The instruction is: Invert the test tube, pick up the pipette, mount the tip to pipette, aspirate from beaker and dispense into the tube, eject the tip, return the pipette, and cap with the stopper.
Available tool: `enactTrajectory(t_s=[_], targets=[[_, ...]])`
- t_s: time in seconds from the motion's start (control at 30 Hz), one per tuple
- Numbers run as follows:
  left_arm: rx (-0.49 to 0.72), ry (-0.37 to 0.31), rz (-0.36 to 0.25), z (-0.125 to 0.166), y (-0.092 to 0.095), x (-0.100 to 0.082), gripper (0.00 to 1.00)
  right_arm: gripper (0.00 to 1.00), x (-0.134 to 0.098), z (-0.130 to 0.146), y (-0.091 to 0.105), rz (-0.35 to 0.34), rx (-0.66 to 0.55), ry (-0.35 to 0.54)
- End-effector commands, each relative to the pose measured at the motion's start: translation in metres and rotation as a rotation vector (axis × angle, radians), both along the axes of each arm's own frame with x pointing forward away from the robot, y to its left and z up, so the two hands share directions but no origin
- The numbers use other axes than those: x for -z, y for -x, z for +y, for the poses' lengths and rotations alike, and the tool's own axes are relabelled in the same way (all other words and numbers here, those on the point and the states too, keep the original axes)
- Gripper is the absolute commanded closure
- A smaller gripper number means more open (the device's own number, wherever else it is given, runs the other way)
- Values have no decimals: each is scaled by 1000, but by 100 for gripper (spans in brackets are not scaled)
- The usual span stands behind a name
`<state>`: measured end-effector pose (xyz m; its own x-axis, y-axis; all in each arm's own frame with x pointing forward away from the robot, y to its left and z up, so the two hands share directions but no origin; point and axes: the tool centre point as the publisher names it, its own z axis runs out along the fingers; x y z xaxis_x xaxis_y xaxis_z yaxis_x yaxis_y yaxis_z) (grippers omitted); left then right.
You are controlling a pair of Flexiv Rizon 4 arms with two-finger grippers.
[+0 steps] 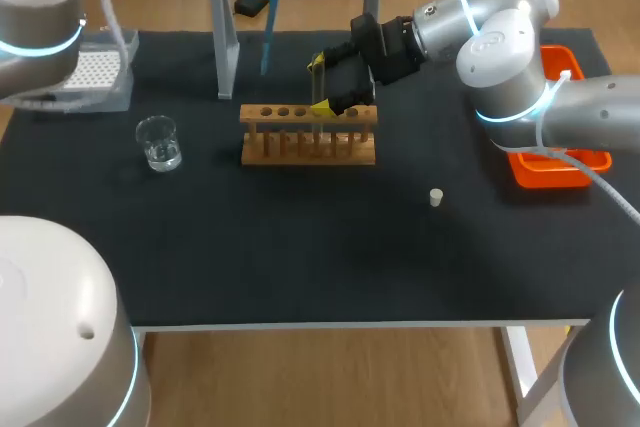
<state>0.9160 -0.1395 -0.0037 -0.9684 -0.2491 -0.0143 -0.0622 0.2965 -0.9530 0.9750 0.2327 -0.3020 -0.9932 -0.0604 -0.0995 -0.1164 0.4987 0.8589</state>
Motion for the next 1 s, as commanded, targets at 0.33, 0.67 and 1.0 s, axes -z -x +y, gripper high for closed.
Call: enactTrajectory(t_s=[0.33, 0.67, 1.0], targets=[[-42, 100, -11, 19, 90, 46, 100, 0, 0, -1, 0, -1, -1, 0], [57, 137, -51, -9, 89, 59, 100, 0, 0, -1, 0, -1, -1, 0], [108, 142, -51, -30, 88, 63, 100, 0, 0, -1, 0, -1, -1, 0]])
